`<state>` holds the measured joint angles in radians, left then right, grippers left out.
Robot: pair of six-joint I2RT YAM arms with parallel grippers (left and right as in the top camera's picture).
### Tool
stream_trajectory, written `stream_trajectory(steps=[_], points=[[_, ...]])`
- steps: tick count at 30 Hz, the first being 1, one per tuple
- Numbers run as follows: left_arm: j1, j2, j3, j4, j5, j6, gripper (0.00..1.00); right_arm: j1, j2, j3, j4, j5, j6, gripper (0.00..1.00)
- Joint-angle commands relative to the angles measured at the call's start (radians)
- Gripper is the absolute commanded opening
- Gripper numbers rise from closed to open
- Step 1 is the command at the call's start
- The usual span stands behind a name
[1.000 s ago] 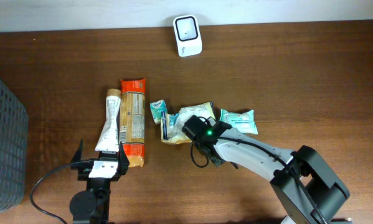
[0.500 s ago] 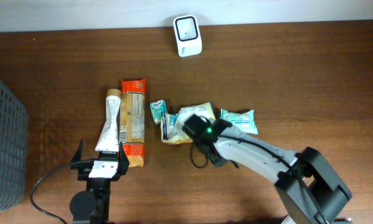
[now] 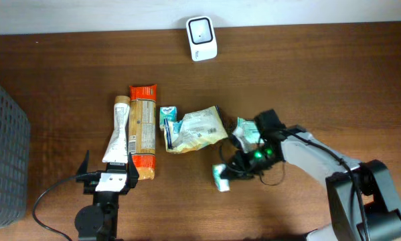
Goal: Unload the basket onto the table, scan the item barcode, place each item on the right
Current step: 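Lower the right gripper onto the small teal tissue pack and grasp it, then lift the tissue pack and hold it under the white scanner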
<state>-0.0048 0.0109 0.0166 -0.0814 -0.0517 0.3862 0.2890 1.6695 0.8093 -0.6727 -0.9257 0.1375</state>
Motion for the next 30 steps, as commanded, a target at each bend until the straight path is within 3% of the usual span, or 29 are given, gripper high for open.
stream_trajectory(steps=[1,2,3,6,7,11,14,18,23,30], points=[[0.006,-0.005,-0.007,0.002,0.004,0.012,0.99,-0.056,0.005,-0.013,-0.042,0.266,0.021,0.11],[0.006,-0.005,-0.008,0.002,0.004,0.012,0.99,-0.062,0.005,-0.013,-0.042,0.309,0.038,0.19],[0.006,-0.005,-0.008,0.002,0.004,0.012,0.99,-0.069,0.005,-0.011,-0.041,0.347,0.044,0.35],[0.006,-0.005,-0.008,0.002,0.004,0.012,0.99,-0.104,0.005,0.026,-0.087,0.462,0.06,0.5],[0.006,-0.005,-0.008,0.002,0.004,0.012,0.99,-0.114,0.005,0.05,-0.12,0.505,0.06,0.5],[0.006,-0.005,-0.008,0.002,0.004,0.012,0.99,-0.124,0.005,0.219,-0.283,0.614,0.051,0.51],[0.006,-0.005,-0.008,0.002,0.004,0.012,0.99,-0.109,0.005,0.241,-0.303,0.459,-0.04,0.49],[0.006,-0.005,-0.008,0.002,0.004,0.012,0.99,-0.065,0.005,0.182,-0.285,0.387,-0.108,0.48],[0.006,-0.005,-0.008,0.002,0.004,0.012,0.99,-0.059,0.005,0.071,-0.203,0.37,-0.109,0.36],[0.006,-0.005,-0.008,0.002,0.004,0.013,0.99,-0.059,0.005,-0.054,-0.087,0.263,-0.145,0.35]])
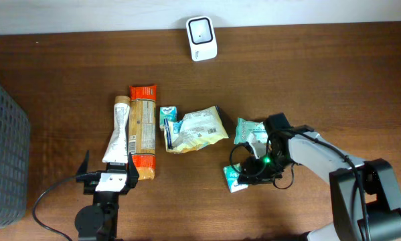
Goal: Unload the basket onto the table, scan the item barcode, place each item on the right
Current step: 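Lift the tissue pack and hold it under the white scanner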
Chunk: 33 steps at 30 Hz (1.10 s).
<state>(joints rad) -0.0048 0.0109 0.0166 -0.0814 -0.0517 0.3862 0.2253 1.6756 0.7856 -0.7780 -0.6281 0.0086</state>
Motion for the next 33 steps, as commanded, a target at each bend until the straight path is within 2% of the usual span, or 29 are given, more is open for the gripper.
stream_trajectory(steps=[1,2,4,7,13,16,18,20,22,26,29,31,33], points=[[0.006,-0.005,-0.007,0.002,0.004,0.012,0.99,0.005,-0.001,-0.04,0.03,-0.034,-0.007,0.33],[0.006,-0.005,-0.007,0.002,0.004,0.012,0.99,0.005,-0.001,-0.05,0.045,-0.034,0.0,0.28],[0.006,-0.005,-0.008,0.002,0.004,0.012,0.99,0.004,-0.001,-0.069,0.08,-0.024,0.031,0.04],[0.006,-0.005,-0.008,0.002,0.004,0.012,0.99,0.003,-0.005,-0.057,0.08,-0.069,0.034,0.04],[0.006,-0.005,-0.008,0.002,0.004,0.013,0.99,-0.005,-0.113,0.114,0.003,-0.352,-0.002,0.04],[0.006,-0.005,-0.008,0.002,0.004,0.012,0.99,-0.047,-0.139,0.196,0.043,-0.489,-0.002,0.04],[0.006,-0.005,-0.007,0.002,0.004,0.013,0.99,-0.09,-0.139,0.232,0.138,-0.689,-0.001,0.04],[0.006,-0.005,-0.007,0.002,0.004,0.012,0.99,-0.124,-0.139,0.249,0.288,-0.879,0.03,0.04],[0.006,-0.005,-0.008,0.002,0.004,0.012,0.99,-0.144,-0.139,0.262,0.458,-0.924,0.174,0.04],[0.006,-0.005,-0.007,0.002,0.004,0.012,0.99,-0.145,-0.139,0.268,0.897,-0.924,0.539,0.04],[0.006,-0.005,-0.008,0.002,0.004,0.013,0.99,-0.153,-0.137,0.275,1.458,-0.918,0.954,0.04],[0.006,-0.005,-0.008,0.002,0.004,0.013,0.99,-0.156,-0.135,0.304,1.6,-0.88,1.055,0.04],[0.006,-0.005,-0.008,0.002,0.004,0.012,0.99,-0.156,-0.118,0.365,1.593,-0.874,1.056,0.04]])
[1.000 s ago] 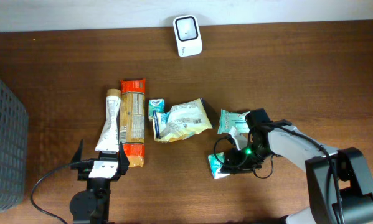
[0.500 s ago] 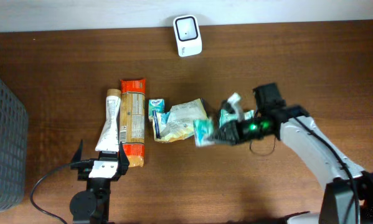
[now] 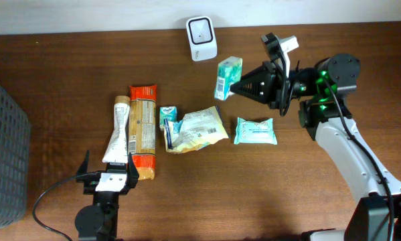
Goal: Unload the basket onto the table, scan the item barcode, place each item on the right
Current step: 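Lift the tissue pack and hold it under the white scanner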
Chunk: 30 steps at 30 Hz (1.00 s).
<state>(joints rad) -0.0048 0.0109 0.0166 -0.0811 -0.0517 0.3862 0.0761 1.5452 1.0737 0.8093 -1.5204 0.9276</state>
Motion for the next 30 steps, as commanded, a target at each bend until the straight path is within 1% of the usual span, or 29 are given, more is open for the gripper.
stream_trajectory(steps=[1,3,5,7,8,11,12,14,16,17,19,21,23,25,27,28,30], points=[[0.006,-0.005,-0.007,0.002,0.004,0.012,0.99,-0.006,0.027,0.107,-0.005,0.023,0.136,0.04],[0.006,-0.005,-0.008,0.002,0.004,0.012,0.99,0.0,0.061,0.129,-0.028,0.056,0.136,0.04],[0.006,-0.005,-0.007,0.002,0.004,0.012,0.99,0.011,0.116,0.129,-0.125,0.11,0.082,0.04],[0.006,-0.005,-0.008,0.002,0.004,0.013,0.99,0.03,0.153,0.129,-0.246,0.152,-0.043,0.04],[0.006,-0.005,-0.008,0.002,0.004,0.012,0.99,0.042,0.161,0.129,-0.334,0.195,-0.116,0.04],[0.006,-0.005,-0.007,0.002,0.004,0.013,0.99,0.058,0.162,0.135,-0.697,0.387,-0.371,0.04],[0.006,-0.005,-0.007,0.002,0.004,0.012,0.99,0.061,0.162,0.146,-0.84,0.478,-0.464,0.04],[0.006,-0.005,-0.007,0.002,0.004,0.012,0.99,0.076,0.162,0.209,-1.081,0.681,-0.598,0.04],[0.006,-0.005,-0.008,0.002,0.004,0.012,0.99,0.119,0.163,0.352,-1.319,0.946,-0.729,0.04],[0.006,-0.005,-0.007,0.002,0.004,0.012,0.99,0.149,0.163,0.426,-1.396,1.068,-0.772,0.04],[0.006,-0.005,-0.008,0.002,0.004,0.012,0.99,0.237,0.185,0.623,-1.518,1.373,-0.87,0.04],[0.006,-0.005,-0.007,0.002,0.004,0.012,0.99,0.299,0.241,0.768,-1.553,1.579,-0.943,0.04],[0.006,-0.005,-0.008,0.002,0.004,0.012,0.99,0.347,0.322,0.868,-1.503,1.766,-1.03,0.04],[0.006,-0.005,-0.008,0.002,0.004,0.012,0.99,0.372,0.4,0.894,-1.374,1.9,-1.126,0.04],[0.006,-0.005,-0.007,0.002,0.004,0.012,0.99,0.383,0.502,0.894,-1.193,1.979,-1.207,0.04],[0.006,-0.005,-0.008,0.002,0.004,0.012,0.99,0.383,0.537,0.894,-1.137,1.988,-1.236,0.04],[0.006,-0.005,-0.008,0.002,0.004,0.012,0.99,0.382,0.642,0.894,-0.957,2.005,-1.299,0.04]])
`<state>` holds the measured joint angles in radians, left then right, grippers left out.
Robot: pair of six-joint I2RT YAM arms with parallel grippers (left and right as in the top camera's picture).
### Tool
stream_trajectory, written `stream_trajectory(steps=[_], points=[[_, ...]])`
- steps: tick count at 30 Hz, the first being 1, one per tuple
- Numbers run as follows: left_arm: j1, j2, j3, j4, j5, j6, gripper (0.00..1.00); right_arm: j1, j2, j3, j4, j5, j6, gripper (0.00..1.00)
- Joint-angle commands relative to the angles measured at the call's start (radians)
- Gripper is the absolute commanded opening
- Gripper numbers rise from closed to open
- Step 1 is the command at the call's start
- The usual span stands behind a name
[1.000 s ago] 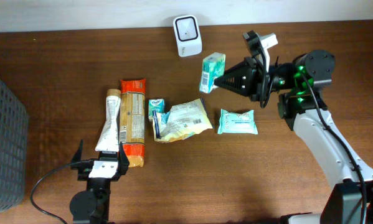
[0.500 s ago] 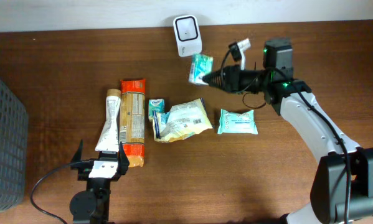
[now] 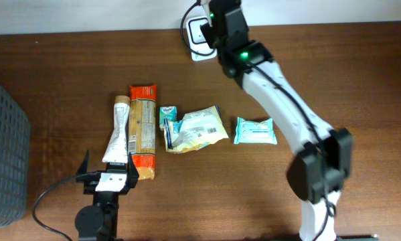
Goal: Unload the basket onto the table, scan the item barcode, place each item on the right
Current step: 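Lift the tissue pack and hold it under the white scanner, then carry the tissue pack to the table's right edge and release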
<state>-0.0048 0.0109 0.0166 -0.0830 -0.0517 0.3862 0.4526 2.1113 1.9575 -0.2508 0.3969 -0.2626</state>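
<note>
My right arm reaches to the table's far edge, and its gripper sits over the white barcode scanner, covering most of it. The fingers lie under the wrist, so what they hold is hidden. The small green carton does not show anywhere in the overhead view. My left gripper rests open at the near edge, just below the orange package, with nothing between its fingers.
In a row mid-table lie a beige tube pack, an orange pasta package, a small teal carton, a crumpled yellow-white bag and a teal tissue pack. A grey basket stands at the left edge.
My right gripper held the green carton upright just right of the scanner; now it is over the scanner and the carton is out of sight. The left arm has not moved.
My right gripper was low at a small green carton near the front of the table, beside the teal tissue pack. A second later it was still down at the carton. Then it held the carton up near the scanner, and now it covers the scanner.
</note>
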Motion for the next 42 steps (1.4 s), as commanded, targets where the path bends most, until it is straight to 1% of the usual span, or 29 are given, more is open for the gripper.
stream_trajectory(steps=[1,3,5,8,12,20,23,26,27,28,31,32,33,34,36,38,40,42], points=[[0.006,-0.005,-0.007,0.004,0.004,0.012,0.99,0.005,0.121,0.01,0.181,0.087,-0.161,0.04],[0.006,-0.005,-0.008,0.004,0.004,0.012,0.99,0.005,0.19,0.01,0.28,0.086,-0.241,0.04],[0.006,-0.005,-0.008,0.004,0.004,0.013,0.99,0.005,0.249,0.01,0.33,0.085,-0.318,0.04],[0.006,-0.005,-0.007,0.004,0.004,0.012,0.99,0.003,0.311,0.01,0.346,0.044,-0.418,0.04],[0.006,-0.005,-0.008,0.004,0.004,0.012,0.99,0.003,0.338,0.009,0.346,-0.005,-0.517,0.04],[0.006,-0.005,-0.008,0.004,0.004,0.012,0.99,-0.007,0.338,0.009,0.345,0.0,-0.51,0.04],[0.006,-0.005,-0.008,0.004,0.004,0.012,0.99,-0.007,0.33,0.01,0.345,0.0,-0.481,0.04],[0.006,-0.005,-0.008,0.004,0.004,0.012,0.99,-0.007,0.269,0.01,0.314,-0.002,-0.369,0.04],[0.006,-0.005,-0.007,0.004,0.004,0.012,0.99,-0.008,0.203,0.01,0.254,-0.022,-0.275,0.04],[0.006,-0.005,-0.007,0.004,0.004,0.012,0.99,-0.01,0.163,0.01,0.202,-0.051,-0.222,0.04],[0.006,-0.005,-0.008,0.004,0.004,0.012,0.99,-0.057,-0.05,0.01,-0.119,-0.301,0.079,0.04],[0.006,-0.005,-0.008,0.004,0.004,0.012,0.99,-0.091,-0.116,0.01,-0.232,-0.386,0.21,0.04],[0.006,-0.005,-0.007,0.004,0.004,0.012,0.99,-0.115,-0.148,0.01,-0.294,-0.426,0.285,0.04],[0.006,-0.005,-0.008,0.004,0.004,0.012,0.99,-0.182,-0.21,0.01,-0.438,-0.527,0.397,0.04],[0.006,-0.005,-0.007,0.004,0.004,0.013,0.99,-0.276,-0.254,0.01,-0.599,-0.615,0.442,0.04],[0.006,-0.005,-0.007,0.004,0.004,0.013,0.99,-0.417,-0.26,0.007,-0.79,-0.64,0.487,0.04],[0.006,-0.005,-0.008,0.004,0.004,0.012,0.99,-0.527,-0.241,-0.019,-0.898,-0.641,0.51,0.04],[0.006,-0.005,-0.008,0.004,0.004,0.012,0.99,-0.615,-0.232,-0.083,-0.923,-0.628,0.537,0.04]])
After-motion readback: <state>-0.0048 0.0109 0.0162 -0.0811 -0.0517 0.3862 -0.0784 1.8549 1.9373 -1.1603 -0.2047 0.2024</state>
